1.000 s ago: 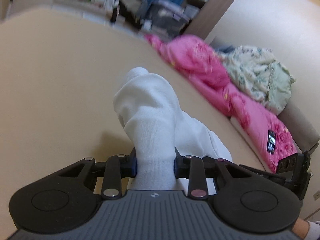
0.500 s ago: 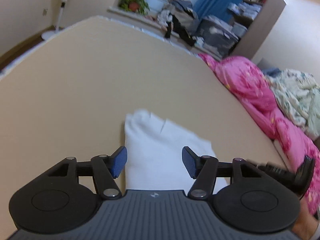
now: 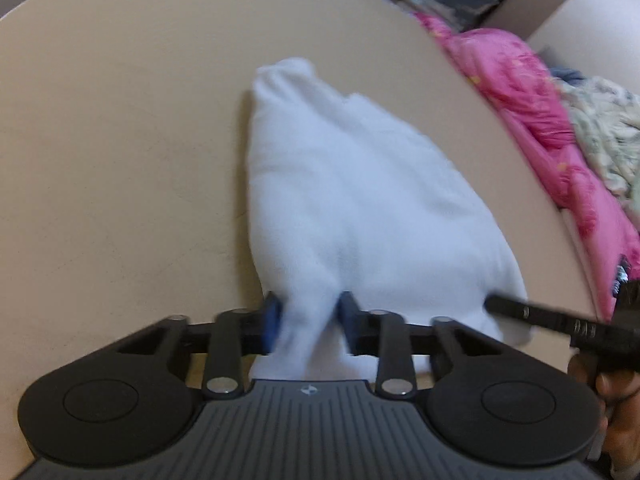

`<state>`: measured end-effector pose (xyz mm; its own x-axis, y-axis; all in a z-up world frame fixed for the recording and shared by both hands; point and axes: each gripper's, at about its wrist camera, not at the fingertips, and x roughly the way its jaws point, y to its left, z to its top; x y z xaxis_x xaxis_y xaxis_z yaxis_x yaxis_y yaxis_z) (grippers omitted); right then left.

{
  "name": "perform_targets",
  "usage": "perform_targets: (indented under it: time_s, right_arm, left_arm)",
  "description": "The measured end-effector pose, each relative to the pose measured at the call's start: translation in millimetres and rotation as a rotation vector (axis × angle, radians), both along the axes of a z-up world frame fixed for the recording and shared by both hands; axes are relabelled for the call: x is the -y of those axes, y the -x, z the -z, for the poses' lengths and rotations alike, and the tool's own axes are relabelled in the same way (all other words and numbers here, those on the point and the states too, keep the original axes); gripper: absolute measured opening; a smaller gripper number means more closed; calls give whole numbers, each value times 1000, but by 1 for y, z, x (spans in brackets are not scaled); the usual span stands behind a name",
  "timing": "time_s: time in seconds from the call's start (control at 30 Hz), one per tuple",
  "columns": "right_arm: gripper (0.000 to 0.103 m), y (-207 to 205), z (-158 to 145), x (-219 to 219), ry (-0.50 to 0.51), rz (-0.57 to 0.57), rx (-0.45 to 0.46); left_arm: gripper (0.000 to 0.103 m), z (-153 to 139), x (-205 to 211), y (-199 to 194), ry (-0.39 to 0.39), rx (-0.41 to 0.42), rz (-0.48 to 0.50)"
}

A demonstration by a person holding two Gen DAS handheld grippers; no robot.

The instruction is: Fold small clothes

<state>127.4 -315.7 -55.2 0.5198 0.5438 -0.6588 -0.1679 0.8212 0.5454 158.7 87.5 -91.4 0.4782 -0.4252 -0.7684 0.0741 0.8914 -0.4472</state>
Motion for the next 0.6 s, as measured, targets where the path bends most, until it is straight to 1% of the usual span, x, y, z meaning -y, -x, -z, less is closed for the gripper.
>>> perform_targets:
  time_s: [0.07, 0.1, 0.13, 0.17, 0.2, 0.23, 0.27, 0.3, 0.33, 0.37, 0.47, 0.5, 0.53, 0.57, 0.6]
  right_arm:
    - [20, 4, -13, 11, -26, 42, 49]
    - [20, 5, -18, 15, -22, 63, 65]
    - [20, 6, -17, 14, 1, 67, 73]
    - [21, 7, -14, 12, 31, 56, 66]
    - [22, 6, -8, 10, 49, 41, 34]
    - [23, 6, 0, 8, 50, 21, -16]
    - [27, 5, 8, 6, 38, 4, -62]
    - [28, 5, 14, 5, 40, -4, -86]
    - [30, 5, 16, 3, 65, -3, -99]
    - [35, 6, 17, 3, 90, 1, -105]
    - [36, 11, 13, 6, 96, 18, -127]
    - [39, 15, 8, 8, 119, 26, -120]
    - [40, 23, 2, 9, 162, 36, -98]
    - [41, 31, 0, 7, 203, 48, -77]
    - [41, 34, -3, 7, 236, 61, -59]
  left_arm:
    - [26, -11, -2, 6, 83, 36, 5]
    - [26, -15, -4, 9, 100, 50, 10]
    - [28, -15, -3, 12, 93, 54, 21]
    - [30, -10, -3, 12, 60, 40, 27]
    - [35, -3, 0, 12, -10, 4, 29]
    - [41, 4, 2, 11, -76, -27, 30]
    - [44, 10, 2, 11, -144, -55, 31]
    - [47, 13, -1, 13, -157, -62, 30]
    - [47, 11, -6, 13, -135, -63, 23]
    - [47, 8, -8, 12, -125, -61, 17]
    - [47, 6, -17, 21, -154, -55, 18]
    - [47, 3, -16, 25, -174, -47, 27]
    - [47, -4, -3, 22, -210, -27, 39]
    - [49, -10, 8, 21, -259, 8, 59]
    - [53, -17, 16, 28, -320, 54, 76]
